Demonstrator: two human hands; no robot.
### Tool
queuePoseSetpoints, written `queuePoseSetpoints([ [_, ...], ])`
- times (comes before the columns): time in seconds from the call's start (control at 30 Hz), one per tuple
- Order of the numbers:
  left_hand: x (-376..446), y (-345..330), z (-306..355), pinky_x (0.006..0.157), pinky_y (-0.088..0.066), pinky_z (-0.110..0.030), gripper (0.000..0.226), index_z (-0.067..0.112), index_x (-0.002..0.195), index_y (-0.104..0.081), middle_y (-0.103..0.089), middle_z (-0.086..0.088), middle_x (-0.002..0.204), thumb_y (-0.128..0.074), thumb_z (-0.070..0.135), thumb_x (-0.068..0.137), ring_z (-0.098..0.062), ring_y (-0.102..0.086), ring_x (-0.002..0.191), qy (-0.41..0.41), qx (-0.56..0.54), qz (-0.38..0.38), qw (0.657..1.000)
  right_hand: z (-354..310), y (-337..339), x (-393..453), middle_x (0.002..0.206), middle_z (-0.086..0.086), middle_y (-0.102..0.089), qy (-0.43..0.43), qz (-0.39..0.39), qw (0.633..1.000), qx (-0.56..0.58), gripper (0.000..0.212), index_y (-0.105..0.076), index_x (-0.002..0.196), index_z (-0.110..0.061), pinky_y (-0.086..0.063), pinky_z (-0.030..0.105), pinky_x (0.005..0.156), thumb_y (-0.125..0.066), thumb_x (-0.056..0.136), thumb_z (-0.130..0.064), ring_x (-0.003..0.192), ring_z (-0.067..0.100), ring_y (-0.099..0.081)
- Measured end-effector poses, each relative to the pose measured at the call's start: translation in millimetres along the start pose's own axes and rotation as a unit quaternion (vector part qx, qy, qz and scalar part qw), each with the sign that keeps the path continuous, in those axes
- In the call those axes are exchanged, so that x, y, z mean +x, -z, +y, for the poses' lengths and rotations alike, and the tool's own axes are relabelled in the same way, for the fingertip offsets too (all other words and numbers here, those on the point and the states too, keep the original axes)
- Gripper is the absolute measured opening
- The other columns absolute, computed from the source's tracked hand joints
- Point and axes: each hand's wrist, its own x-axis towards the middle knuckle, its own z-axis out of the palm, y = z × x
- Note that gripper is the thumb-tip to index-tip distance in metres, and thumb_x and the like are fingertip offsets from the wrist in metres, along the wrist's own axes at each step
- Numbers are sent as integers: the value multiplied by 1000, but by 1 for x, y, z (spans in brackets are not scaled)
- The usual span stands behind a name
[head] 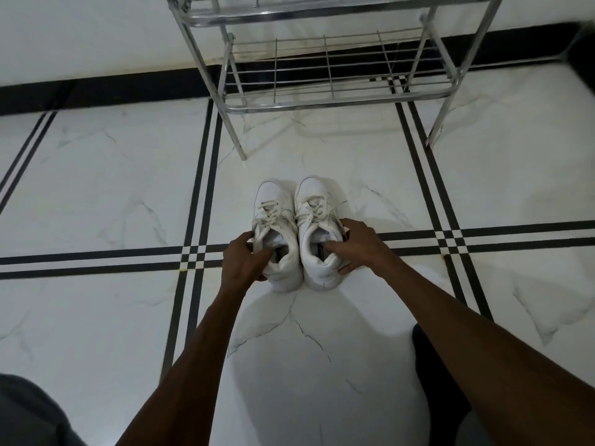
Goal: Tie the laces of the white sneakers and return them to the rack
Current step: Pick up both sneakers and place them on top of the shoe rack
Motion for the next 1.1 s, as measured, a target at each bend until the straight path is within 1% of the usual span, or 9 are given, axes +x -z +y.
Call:
queuePoseSetpoints([
  [0.1,0,0,16,58,-65,-50,54,20,133,-64,-75,-10,99,-77,27,81,-29,-75,77,-43,3,13,999,2,11,-4,92,3,-74,48,51,998,-10,30,-67,107,-20,-65,44,67,-72,80,-30,80,21,-74],
  [0.2,3,2,39,65,-65,-50,58,32,131,-65,-77,-4,104,-73,43,74,-22,-76,76,-98,14,32,995,-1,22,-10,93,-4,-74,104,116,988,12,31,-67,112,-24,-59,29,67,-73,83,-33,82,12,-71],
  [0.3,6,5,65,69,-65,-49,61,37,130,-64,-77,1,102,-72,46,71,-18,-77,74,-131,2,32,991,-14,34,-17,99,-9,-74,143,167,975,26,36,-67,119,-27,-54,24,77,-73,85,-34,88,6,-68],
  [0.37,5,9,81,70,-64,-51,60,36,129,-64,-77,2,100,-73,46,71,-20,-77,77,-144,-1,25,989,-26,46,-23,96,-10,-73,148,184,971,31,36,-67,120,-27,-54,21,77,-74,85,-33,88,6,-68],
  [0.53,-9,19,103,68,-65,-52,51,38,121,-69,-77,2,90,-73,46,71,-20,-76,71,-151,-6,4,989,-51,69,-40,79,-21,-66,146,184,972,6,33,-70,118,-25,-45,7,63,-74,86,-32,74,-7,-62],
  [0.73,-16,28,126,68,-64,-51,55,47,123,-65,-77,7,87,-73,54,69,-16,-76,70,-149,0,10,989,-69,82,-51,83,-26,-61,141,184,973,15,46,-65,130,-26,-44,5,64,-75,85,-32,76,-8,-61],
  [0.93,-18,38,154,66,-65,-49,66,45,134,-60,-77,5,95,-72,58,70,-12,-76,70,-133,18,24,991,-87,94,-47,93,-16,-69,149,176,973,23,53,-61,134,-27,-49,4,60,-75,85,-40,76,-3,-68],
  [1.03,-32,47,179,67,-65,-47,63,42,136,-60,-76,8,96,-77,48,75,-8,-76,70,-119,3,34,992,-102,106,-51,99,-9,-74,152,163,974,26,53,-61,135,-27,-50,6,62,-76,85,-34,73,-2,-70],
  [1.1,-41,55,201,65,-65,-43,61,37,138,-60,-74,10,97,-80,36,81,-4,-74,67,-106,1,34,994,-118,116,-57,95,-14,-72,141,146,978,40,53,-61,134,-28,-50,5,60,-77,84,-28,72,-7,-69],
])
